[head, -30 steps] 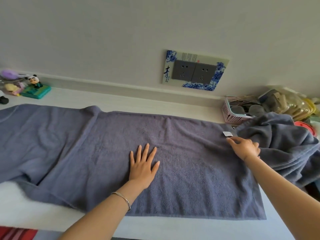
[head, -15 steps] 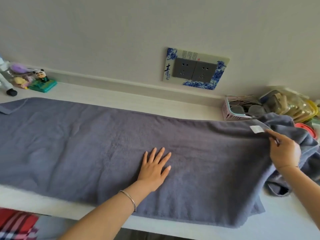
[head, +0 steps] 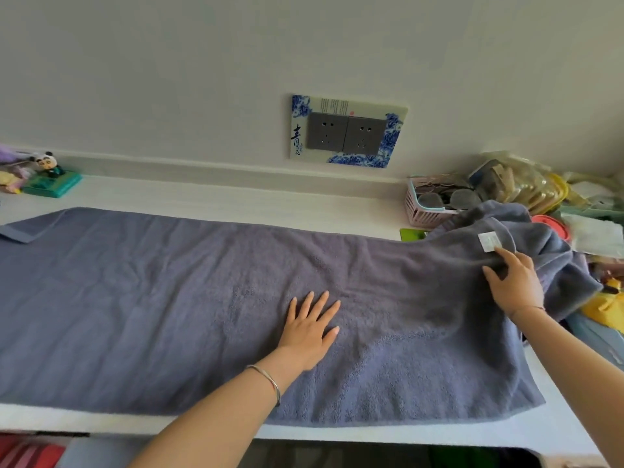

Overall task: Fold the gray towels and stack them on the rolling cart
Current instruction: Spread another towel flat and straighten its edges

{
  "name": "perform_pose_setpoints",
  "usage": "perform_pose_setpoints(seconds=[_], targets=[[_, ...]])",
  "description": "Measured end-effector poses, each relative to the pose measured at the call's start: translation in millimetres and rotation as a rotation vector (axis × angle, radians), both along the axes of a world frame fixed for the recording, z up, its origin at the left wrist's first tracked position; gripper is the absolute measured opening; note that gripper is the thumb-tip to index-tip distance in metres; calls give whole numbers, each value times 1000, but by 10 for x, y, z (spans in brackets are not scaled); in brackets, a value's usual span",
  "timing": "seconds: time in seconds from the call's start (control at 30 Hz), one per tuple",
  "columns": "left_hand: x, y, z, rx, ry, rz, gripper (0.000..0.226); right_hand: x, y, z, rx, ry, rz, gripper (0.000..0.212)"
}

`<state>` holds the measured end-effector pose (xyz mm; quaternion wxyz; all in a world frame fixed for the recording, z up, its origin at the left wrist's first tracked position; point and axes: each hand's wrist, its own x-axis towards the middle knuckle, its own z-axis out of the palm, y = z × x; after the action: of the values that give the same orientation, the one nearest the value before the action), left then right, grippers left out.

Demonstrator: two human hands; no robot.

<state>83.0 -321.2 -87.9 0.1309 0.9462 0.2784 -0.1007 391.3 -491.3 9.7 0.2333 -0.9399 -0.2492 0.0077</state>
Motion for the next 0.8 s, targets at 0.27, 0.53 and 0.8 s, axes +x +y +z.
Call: perform_pose_setpoints(seconds=[0.27, 0.53, 0.8], targets=[[134, -105, 41, -26, 30, 22, 57, -79, -284, -15, 266, 129, -212, 50], [259, -236, 55, -17, 20, -8, 56, 61, -570, -10, 278, 149, -185, 26], [483, -470, 35, -2, 30, -107, 58, 108, -903, -29, 287, 201, -237, 33]])
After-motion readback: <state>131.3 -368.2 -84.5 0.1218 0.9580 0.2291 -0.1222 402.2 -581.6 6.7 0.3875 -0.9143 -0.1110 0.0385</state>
